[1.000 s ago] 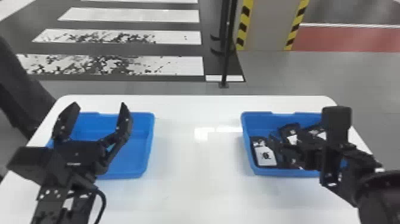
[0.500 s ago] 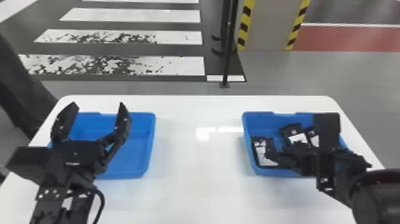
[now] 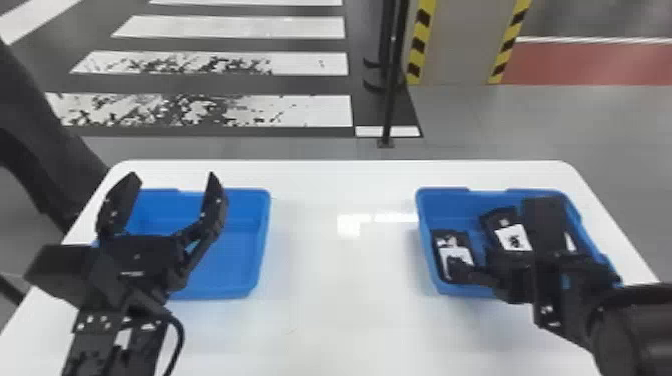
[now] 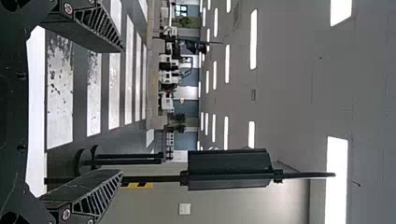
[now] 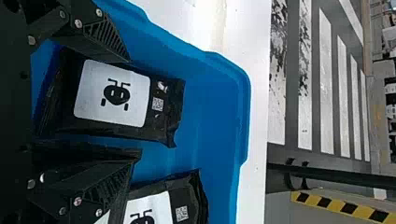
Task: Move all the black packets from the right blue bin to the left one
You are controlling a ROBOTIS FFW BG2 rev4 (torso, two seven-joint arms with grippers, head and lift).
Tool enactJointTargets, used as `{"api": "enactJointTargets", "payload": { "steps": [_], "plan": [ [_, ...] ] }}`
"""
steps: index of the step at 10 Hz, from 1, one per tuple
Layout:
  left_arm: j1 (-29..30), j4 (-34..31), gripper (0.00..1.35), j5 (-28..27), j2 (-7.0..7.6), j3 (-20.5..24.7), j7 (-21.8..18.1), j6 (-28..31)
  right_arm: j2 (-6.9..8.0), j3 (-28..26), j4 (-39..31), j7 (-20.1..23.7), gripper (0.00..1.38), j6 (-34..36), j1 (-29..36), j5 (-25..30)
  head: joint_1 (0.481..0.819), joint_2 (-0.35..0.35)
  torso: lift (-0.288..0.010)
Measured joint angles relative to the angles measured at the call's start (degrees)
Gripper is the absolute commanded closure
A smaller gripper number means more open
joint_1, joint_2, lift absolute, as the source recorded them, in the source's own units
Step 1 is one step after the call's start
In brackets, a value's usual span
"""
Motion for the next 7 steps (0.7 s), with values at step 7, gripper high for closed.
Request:
{"api": "enactJointTargets", "payload": {
  "steps": [7],
  "plan": [
    [-0.1,0.0,0.11,0.0,-0.03,0.0,-0.4,0.5,-0.44,2.0,4.0,1.6,0.71,2.4,-2.3,-0.9,0.695,0.014,-0.140]
  ]
}}
